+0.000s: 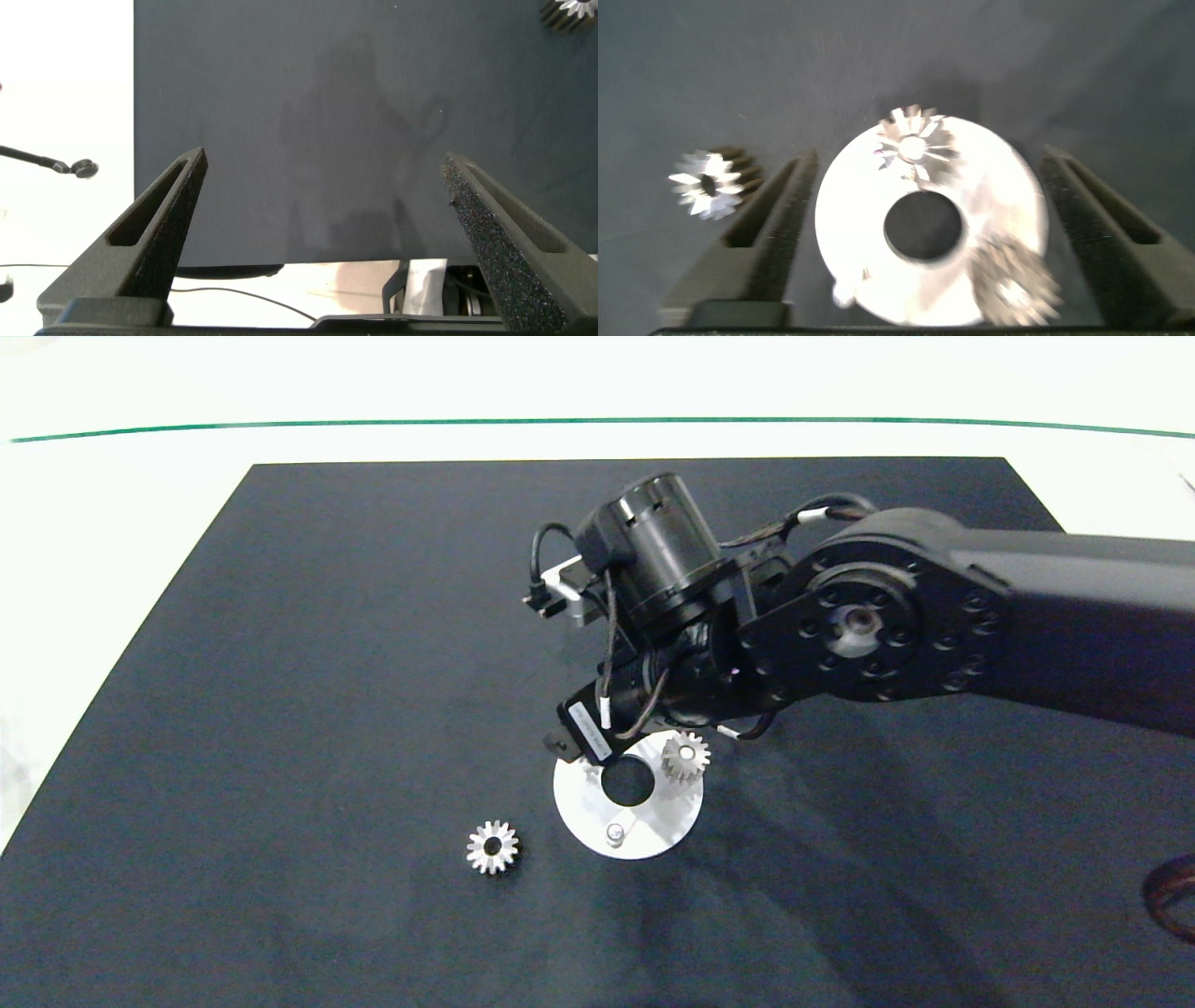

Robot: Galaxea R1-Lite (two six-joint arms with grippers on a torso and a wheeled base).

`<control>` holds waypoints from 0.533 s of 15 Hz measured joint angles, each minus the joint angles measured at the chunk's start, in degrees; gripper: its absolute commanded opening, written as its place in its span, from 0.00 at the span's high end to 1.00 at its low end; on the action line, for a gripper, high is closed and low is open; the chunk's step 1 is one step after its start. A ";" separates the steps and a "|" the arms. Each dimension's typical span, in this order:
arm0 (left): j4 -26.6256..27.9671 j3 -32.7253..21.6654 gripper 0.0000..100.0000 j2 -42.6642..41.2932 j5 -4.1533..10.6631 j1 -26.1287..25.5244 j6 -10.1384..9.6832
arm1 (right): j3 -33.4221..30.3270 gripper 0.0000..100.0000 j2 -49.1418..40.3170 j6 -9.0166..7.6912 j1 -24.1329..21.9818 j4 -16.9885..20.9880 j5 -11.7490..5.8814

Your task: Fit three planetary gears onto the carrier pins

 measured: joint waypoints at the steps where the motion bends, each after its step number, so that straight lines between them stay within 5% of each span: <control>1: -0.16 -0.05 0.00 0.60 -0.04 -0.02 0.41 | 1.38 0.00 -2.45 0.07 -0.11 0.00 0.00; 4: -1.38 -0.18 0.00 4.33 -0.54 -0.16 1.22 | 9.51 0.00 -13.65 0.11 -0.66 0.00 -0.65; 8: -3.39 -0.35 0.00 11.13 -1.19 -3.52 3.23 | 23.59 0.00 -33.02 -0.04 -2.47 0.01 -3.84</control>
